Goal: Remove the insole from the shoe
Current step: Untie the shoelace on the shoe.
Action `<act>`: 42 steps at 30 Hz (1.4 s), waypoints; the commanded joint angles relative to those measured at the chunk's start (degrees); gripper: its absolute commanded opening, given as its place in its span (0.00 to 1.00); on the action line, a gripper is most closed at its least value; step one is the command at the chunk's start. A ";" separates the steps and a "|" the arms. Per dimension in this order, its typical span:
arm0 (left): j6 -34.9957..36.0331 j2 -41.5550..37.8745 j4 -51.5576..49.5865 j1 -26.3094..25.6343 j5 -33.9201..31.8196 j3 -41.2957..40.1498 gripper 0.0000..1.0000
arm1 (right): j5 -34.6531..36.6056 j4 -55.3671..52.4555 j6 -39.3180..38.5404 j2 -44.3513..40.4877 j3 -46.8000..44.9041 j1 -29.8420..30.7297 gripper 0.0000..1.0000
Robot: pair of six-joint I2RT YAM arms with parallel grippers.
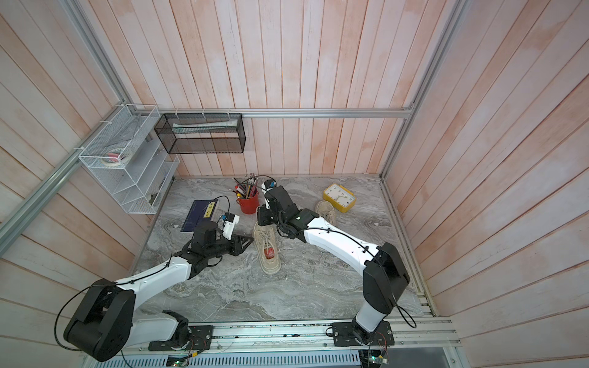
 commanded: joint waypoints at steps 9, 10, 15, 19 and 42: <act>-2.42 -3.40 -0.58 -0.36 -1.59 -2.32 0.44 | 1.56 2.59 4.06 0.01 -4.36 -4.60 0.00; -2.28 -3.21 -0.51 -0.47 -1.43 -2.16 0.45 | 1.65 2.37 4.25 -0.28 -4.92 -4.96 0.00; -2.42 -2.00 1.16 -1.30 0.90 -1.51 0.47 | 1.14 1.70 5.67 -1.31 -7.42 -6.58 0.00; -2.97 -1.49 2.61 -1.48 2.46 -0.25 0.54 | -3.65 5.23 4.00 -1.97 -8.39 -6.18 0.00; -14.59 -9.58 -5.95 3.06 -20.19 -0.04 0.61 | -3.36 -5.84 -0.81 -11.12 -9.05 -1.69 0.58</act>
